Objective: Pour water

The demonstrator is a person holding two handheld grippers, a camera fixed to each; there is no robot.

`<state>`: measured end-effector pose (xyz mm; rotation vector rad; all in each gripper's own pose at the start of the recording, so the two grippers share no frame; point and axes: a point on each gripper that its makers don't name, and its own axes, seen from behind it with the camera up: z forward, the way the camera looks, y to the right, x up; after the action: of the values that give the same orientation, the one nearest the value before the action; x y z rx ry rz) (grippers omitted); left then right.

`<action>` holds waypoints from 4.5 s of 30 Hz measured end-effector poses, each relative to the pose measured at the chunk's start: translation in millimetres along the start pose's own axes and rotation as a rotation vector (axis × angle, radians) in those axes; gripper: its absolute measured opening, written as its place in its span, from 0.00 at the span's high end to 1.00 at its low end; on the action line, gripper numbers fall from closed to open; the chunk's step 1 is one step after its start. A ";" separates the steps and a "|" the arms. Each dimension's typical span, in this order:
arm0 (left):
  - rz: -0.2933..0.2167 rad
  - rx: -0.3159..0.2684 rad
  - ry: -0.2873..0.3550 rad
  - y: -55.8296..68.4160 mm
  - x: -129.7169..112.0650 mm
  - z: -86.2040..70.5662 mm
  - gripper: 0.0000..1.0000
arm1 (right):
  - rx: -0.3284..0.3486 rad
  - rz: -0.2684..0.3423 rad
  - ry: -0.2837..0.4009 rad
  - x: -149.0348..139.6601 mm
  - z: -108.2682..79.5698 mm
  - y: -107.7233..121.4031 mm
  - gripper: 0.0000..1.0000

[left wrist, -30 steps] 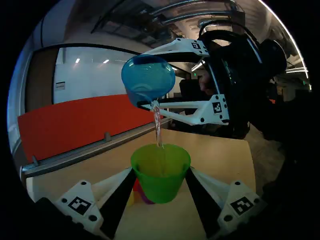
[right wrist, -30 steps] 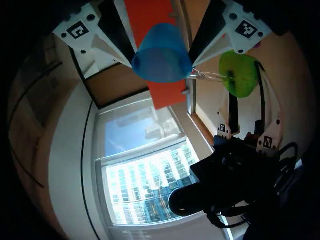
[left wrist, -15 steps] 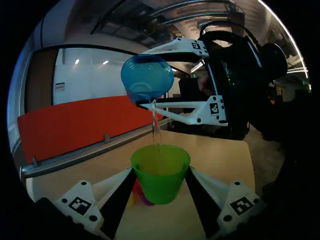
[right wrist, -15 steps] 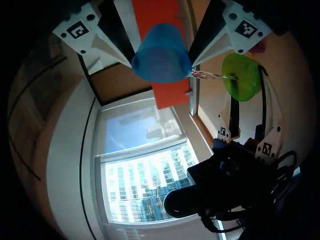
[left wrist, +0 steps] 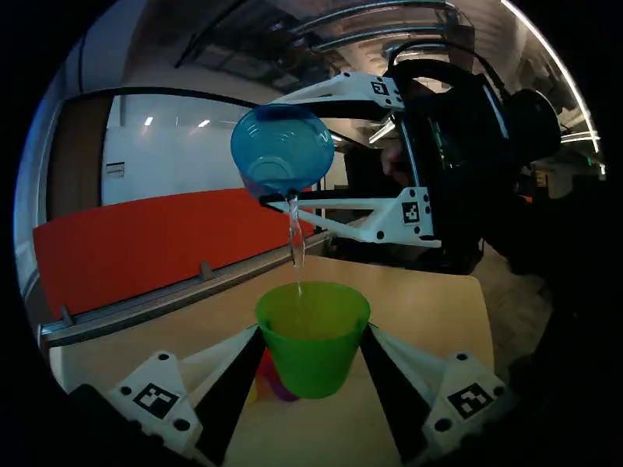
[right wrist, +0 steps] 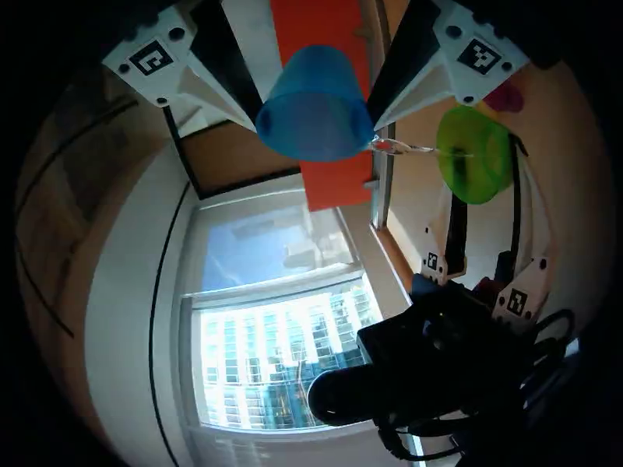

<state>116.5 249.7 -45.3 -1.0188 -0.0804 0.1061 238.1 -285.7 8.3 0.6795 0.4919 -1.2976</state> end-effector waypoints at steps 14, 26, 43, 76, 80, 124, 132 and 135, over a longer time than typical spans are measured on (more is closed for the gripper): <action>0.000 -0.005 0.014 4.6 4.1 -1.1 0.17 | -0.008 -0.058 0.000 3.3 2.4 4.2 0.09; -0.005 -0.012 0.020 5.9 6.4 -0.9 0.17 | -0.018 -0.104 -0.002 5.4 1.2 8.8 0.09; -0.005 -0.009 0.022 5.9 7.1 -0.8 0.17 | -0.033 -0.194 0.005 13.8 -0.2 13.8 0.09; -0.007 -0.008 0.028 5.4 10.4 -0.6 0.17 | -0.058 -0.328 0.023 28.4 -8.3 16.6 0.09; -0.005 -0.007 0.027 5.9 10.6 -0.5 0.17 | -0.059 -0.297 0.024 27.6 -9.6 17.7 0.09; 0.008 0.039 0.000 -10.8 7.0 -4.1 0.17 | 0.028 1.087 0.016 2.0 -29.7 -14.3 0.09; 0.019 0.052 -0.020 -16.1 1.5 -5.2 0.17 | 0.051 1.194 0.018 -6.3 -33.9 -14.6 0.09; 0.023 0.059 -0.037 -19.1 -4.1 -5.8 0.17 | 0.060 1.190 0.003 -12.6 -36.9 -22.6 0.09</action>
<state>114.1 234.3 -32.2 -0.9587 -0.0987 0.1474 214.8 -253.9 -13.5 0.8235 -0.0081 -0.1848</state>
